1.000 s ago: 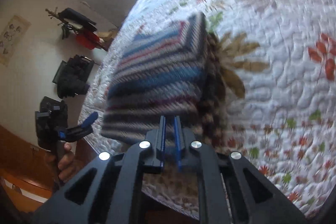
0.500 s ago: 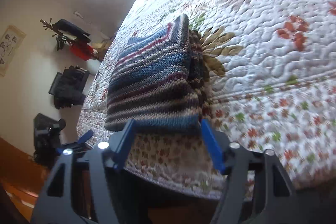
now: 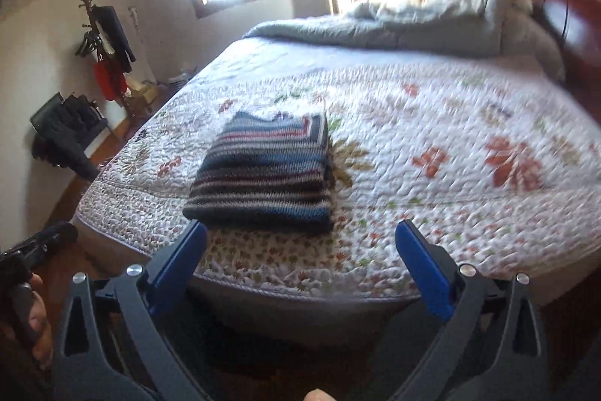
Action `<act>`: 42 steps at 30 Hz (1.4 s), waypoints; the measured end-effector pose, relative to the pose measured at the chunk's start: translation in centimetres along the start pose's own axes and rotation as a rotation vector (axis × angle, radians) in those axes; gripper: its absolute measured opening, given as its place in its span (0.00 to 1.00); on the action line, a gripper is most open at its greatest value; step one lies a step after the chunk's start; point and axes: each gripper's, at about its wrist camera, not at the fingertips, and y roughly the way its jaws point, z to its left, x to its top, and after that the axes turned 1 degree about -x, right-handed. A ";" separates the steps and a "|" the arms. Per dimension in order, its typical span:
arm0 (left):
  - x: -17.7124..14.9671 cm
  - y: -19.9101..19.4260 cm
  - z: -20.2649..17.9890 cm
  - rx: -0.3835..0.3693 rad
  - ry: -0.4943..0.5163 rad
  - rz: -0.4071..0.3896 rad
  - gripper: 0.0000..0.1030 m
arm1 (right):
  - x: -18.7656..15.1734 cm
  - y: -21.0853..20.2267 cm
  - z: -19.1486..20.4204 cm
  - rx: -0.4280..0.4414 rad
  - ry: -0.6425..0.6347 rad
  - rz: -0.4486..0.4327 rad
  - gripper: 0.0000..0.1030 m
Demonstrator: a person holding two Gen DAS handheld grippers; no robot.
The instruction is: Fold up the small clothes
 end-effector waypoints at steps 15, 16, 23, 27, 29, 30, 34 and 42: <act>-1.2 -1.7 -3.5 -0.034 0.043 0.024 0.96 | 0.0 -4.7 3.2 -0.067 -0.029 0.028 0.97; -1.2 -1.6 -3.5 -0.032 0.043 0.023 0.96 | 0.0 -4.5 3.3 -0.069 -0.032 0.030 0.97; -1.1 -1.3 -4.0 -0.019 0.063 0.019 0.96 | -0.2 -3.4 3.1 -0.068 -0.035 0.054 0.97; -0.9 -1.1 -4.3 -0.010 0.072 0.014 0.96 | -0.2 -3.1 3.1 -0.079 -0.043 0.052 0.97; -0.9 -0.8 -4.5 -0.012 0.074 0.021 0.96 | -0.3 -2.9 3.0 -0.079 -0.045 0.054 0.97; -0.8 -0.7 -4.6 -0.015 0.073 0.024 0.96 | -0.3 -2.8 3.0 -0.078 -0.045 0.056 0.97; -0.7 -0.4 -4.8 -0.007 0.069 0.030 0.96 | -0.3 -2.7 2.8 -0.087 -0.046 0.049 0.97; -0.4 -0.8 -4.3 0.013 0.043 0.014 0.96 | -0.5 -2.2 2.9 -0.069 -0.048 0.061 0.97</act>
